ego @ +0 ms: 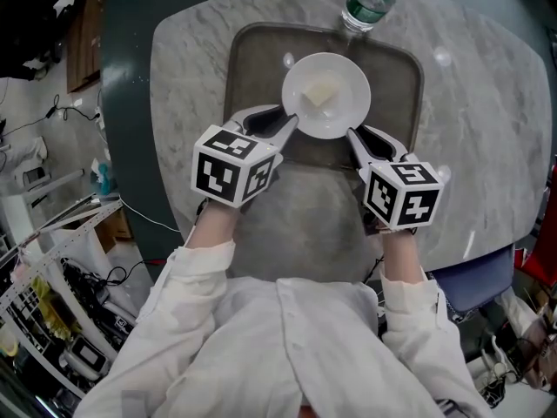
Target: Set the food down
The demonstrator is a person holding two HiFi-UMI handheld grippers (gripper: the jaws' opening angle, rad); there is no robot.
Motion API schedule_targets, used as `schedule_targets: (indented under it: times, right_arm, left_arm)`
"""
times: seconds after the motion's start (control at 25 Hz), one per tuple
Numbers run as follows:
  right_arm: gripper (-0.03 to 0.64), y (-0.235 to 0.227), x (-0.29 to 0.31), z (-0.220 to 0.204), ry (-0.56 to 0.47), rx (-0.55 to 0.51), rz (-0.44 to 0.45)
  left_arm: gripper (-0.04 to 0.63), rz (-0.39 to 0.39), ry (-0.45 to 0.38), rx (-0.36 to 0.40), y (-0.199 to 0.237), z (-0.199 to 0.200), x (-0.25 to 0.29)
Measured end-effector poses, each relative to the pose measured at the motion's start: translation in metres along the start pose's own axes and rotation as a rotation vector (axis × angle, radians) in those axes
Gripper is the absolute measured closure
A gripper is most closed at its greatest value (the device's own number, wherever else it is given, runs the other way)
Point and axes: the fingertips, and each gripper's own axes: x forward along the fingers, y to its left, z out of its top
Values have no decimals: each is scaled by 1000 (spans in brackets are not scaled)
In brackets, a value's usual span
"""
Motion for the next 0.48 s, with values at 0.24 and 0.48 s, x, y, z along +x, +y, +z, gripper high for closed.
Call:
schedule_targets:
  times: [0.24,0.48]
  right_arm:
    - [565,-8,-2,2,6,-2,0]
    - [563,-4,0,2,-11,0,-10]
  left_arm:
    - [503,-6,16,-14,-3,2,7]
    - [503,-13,13,-38,2,2,4]
